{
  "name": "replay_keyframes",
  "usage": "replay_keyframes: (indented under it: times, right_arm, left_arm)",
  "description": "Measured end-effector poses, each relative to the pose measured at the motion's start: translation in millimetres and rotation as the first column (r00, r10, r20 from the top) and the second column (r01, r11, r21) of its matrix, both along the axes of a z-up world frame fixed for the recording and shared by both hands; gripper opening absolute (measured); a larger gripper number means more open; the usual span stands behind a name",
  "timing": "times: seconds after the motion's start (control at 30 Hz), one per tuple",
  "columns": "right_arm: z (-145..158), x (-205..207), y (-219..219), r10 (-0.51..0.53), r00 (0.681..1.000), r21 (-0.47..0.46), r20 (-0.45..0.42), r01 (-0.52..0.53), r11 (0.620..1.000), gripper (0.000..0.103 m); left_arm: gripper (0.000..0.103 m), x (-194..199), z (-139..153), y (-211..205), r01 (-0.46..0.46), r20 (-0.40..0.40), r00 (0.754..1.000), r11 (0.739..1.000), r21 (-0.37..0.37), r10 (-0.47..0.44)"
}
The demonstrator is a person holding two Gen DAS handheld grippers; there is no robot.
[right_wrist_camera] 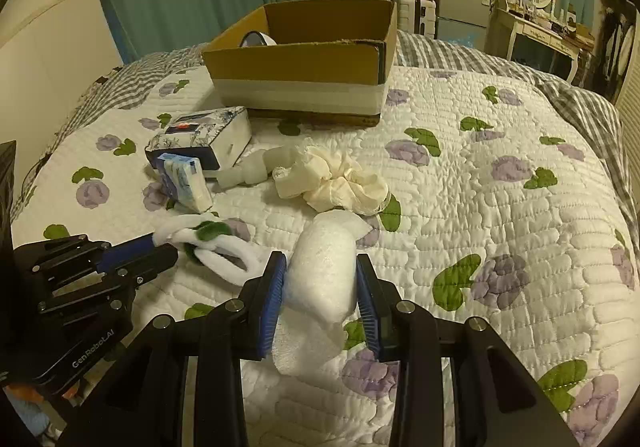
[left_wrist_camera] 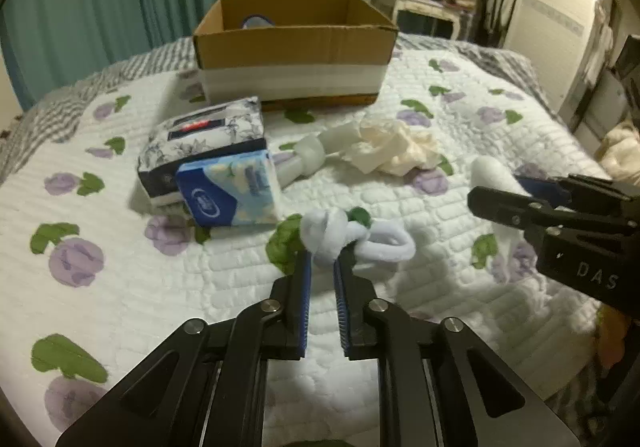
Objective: Organize soft objects
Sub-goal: 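Grasp the white foam piece with the right tool while the left tool grasps the green-trimmed white sock, then carry the sock and foam piece into the box and open both tools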
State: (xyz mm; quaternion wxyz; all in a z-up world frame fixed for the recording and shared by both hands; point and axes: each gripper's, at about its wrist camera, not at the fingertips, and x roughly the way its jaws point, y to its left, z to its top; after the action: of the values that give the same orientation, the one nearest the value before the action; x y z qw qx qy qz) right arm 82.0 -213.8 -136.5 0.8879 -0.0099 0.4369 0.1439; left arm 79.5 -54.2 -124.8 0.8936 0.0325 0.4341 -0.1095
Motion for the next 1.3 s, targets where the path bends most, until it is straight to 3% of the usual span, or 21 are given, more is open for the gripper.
replay_keyframes:
  times: [0.07,0.13,0.27,0.43,0.5,0.57,0.73,0.97,1.13,1.3]
  right_arm:
    - [-3,2,-2,-0.004,1.000,0.005,-0.008,0.004,1.000,0.035]
    - [-5,4,-4,-0.010,1.000,0.010,-0.017,0.010,1.000,0.035]
    - [-8,7,-9,-0.018,0.999,0.031,-0.028,0.019,0.999,0.035]
    - [-12,9,-13,-0.021,0.999,0.052,-0.041,0.023,0.998,0.035]
    - [-12,10,-14,-0.024,0.999,0.058,-0.044,0.026,0.998,0.035]
    - [-13,10,-15,-0.025,0.999,0.063,-0.045,0.028,0.998,0.035]
    - [-9,8,-13,-0.025,0.999,0.054,-0.035,0.027,0.998,0.035]
    - [34,6,-8,0.001,0.998,0.022,0.055,-0.002,1.000,0.035]
    - [97,26,0,0.035,0.982,-0.015,0.185,-0.033,0.999,0.035]
    - [151,64,11,0.062,0.955,-0.035,0.289,-0.054,0.998,0.035]
  left_arm:
    - [0.062,-1,0,0,-0.005,0.009,1.000,1.000,0.005,0.005]
    - [0.070,-6,5,3,-0.011,0.044,0.999,0.999,-0.041,0.013]
    - [0.071,-6,13,-1,-0.016,0.091,0.996,1.000,-0.015,0.017]
    - [0.069,13,-8,-12,0.003,0.014,1.000,1.000,0.003,-0.003]
    - [0.066,21,-21,-16,0.009,-0.028,1.000,1.000,0.019,-0.009]
    - [0.045,24,-28,-16,0.004,-0.047,0.999,1.000,0.023,-0.003]
    - [0.038,16,-19,-12,0.024,-0.030,0.999,1.000,-0.004,-0.024]
    - [0.038,12,30,1,0.000,0.048,0.999,0.999,-0.050,0.003]
    - [0.038,28,86,11,-0.016,0.146,0.989,0.998,-0.061,0.025]
    - [0.038,67,135,18,-0.045,0.246,0.968,0.999,-0.026,0.050]
